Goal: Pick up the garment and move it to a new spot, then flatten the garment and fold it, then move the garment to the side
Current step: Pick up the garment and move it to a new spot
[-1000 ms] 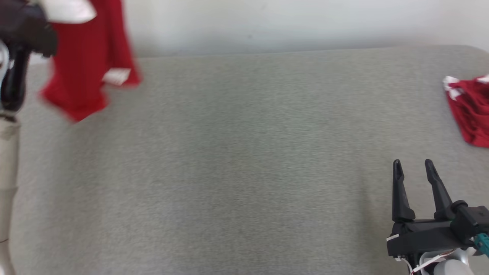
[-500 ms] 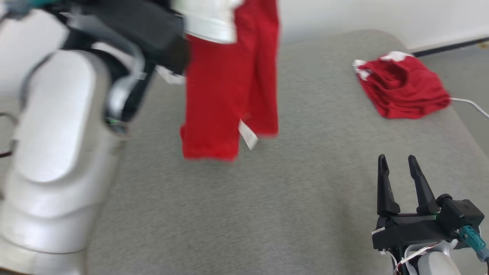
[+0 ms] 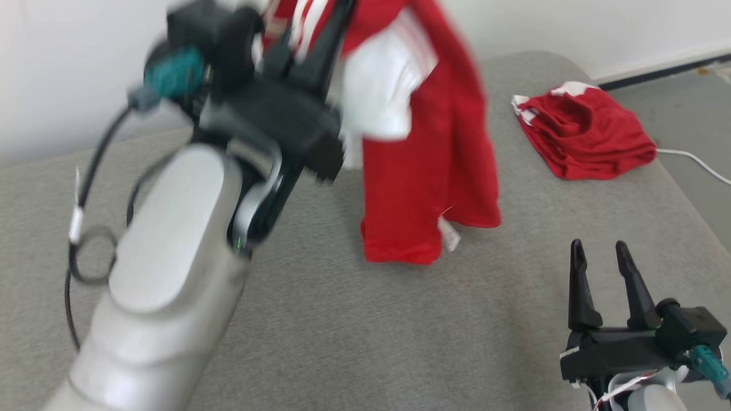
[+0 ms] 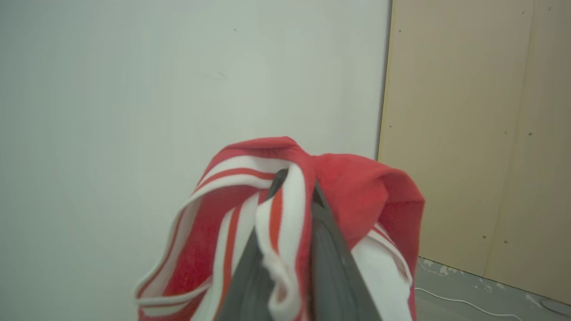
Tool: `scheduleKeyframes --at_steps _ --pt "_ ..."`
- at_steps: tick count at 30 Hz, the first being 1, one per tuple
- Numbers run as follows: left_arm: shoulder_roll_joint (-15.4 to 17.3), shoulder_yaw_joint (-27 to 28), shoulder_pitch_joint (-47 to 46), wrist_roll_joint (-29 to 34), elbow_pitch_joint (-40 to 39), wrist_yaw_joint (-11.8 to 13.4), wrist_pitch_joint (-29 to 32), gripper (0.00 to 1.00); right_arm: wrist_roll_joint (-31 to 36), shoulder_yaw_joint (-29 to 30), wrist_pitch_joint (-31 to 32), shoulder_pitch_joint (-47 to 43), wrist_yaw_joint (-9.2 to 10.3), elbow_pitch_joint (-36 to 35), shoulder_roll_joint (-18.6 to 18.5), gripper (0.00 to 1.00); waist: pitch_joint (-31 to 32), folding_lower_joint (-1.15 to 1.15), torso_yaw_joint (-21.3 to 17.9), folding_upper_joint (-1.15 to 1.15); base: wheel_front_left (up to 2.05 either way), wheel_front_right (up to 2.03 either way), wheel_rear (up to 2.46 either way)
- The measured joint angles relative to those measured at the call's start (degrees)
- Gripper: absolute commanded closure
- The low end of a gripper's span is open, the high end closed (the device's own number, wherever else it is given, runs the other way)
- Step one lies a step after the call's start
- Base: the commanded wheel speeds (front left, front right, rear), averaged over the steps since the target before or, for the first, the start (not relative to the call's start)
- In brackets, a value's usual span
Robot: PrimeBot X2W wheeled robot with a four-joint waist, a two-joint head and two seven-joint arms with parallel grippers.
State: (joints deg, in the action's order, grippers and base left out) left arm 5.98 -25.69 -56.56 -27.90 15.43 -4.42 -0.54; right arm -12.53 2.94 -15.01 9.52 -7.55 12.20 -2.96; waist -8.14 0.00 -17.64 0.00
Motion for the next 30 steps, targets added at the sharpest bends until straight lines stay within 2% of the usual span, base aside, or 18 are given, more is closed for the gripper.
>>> scheduleKeyframes --at_steps 8,15,16,17,18,24,30 --pt "2.7 2.9 21.2 -3.6 2.1 3.8 -5.1 1.0 1.4 -0.3 -0.1 -1.5 0.0 0.7 0.0 0.0 1.6 0.0 4.1 0.0 0.0 0.0 0.0" --pt "5.7 4.2 35.0 -4.6 5.7 5.3 -9.3 1.0 2.0 -1.2 -0.1 -1.4 0.0 1.1 -0.3 0.0 2.8 -0.01 6.9 0.0 0.0 0.0 0.0" --pt "6.0 4.0 36.1 -4.5 6.2 5.1 -9.6 0.91 2.0 -1.3 -0.1 -1.5 0.0 1.1 -0.4 0.0 2.9 0.0 7.2 0.0 0.0 0.0 0.0" --pt "6.1 3.8 36.9 -4.4 6.6 5.0 -10.2 0.61 2.1 -1.3 -0.1 -1.6 0.0 1.2 -0.5 0.0 3.0 0.0 7.5 0.0 0.0 0.0 0.0" --pt "6.3 3.6 37.3 -4.0 6.9 5.1 -10.7 0.0 2.1 -1.5 -0.1 -1.8 0.0 1.3 -0.6 0.0 3.2 0.0 7.9 0.0 0.0 0.0 0.0" --pt "6.3 4.9 37.4 -2.9 5.1 5.3 -13.7 0.0 2.1 -1.8 -0.1 -3.3 0.0 1.3 -1.1 0.0 5.0 0.0 9.8 0.0 0.0 0.0 0.0" --pt "8.4 9.9 40.1 -0.1 -1.6 6.9 -14.4 0.0 2.1 -2.2 -0.1 -4.4 0.0 0.4 -1.4 0.0 6.9 -0.01 12.4 0.0 0.0 0.0 0.0"
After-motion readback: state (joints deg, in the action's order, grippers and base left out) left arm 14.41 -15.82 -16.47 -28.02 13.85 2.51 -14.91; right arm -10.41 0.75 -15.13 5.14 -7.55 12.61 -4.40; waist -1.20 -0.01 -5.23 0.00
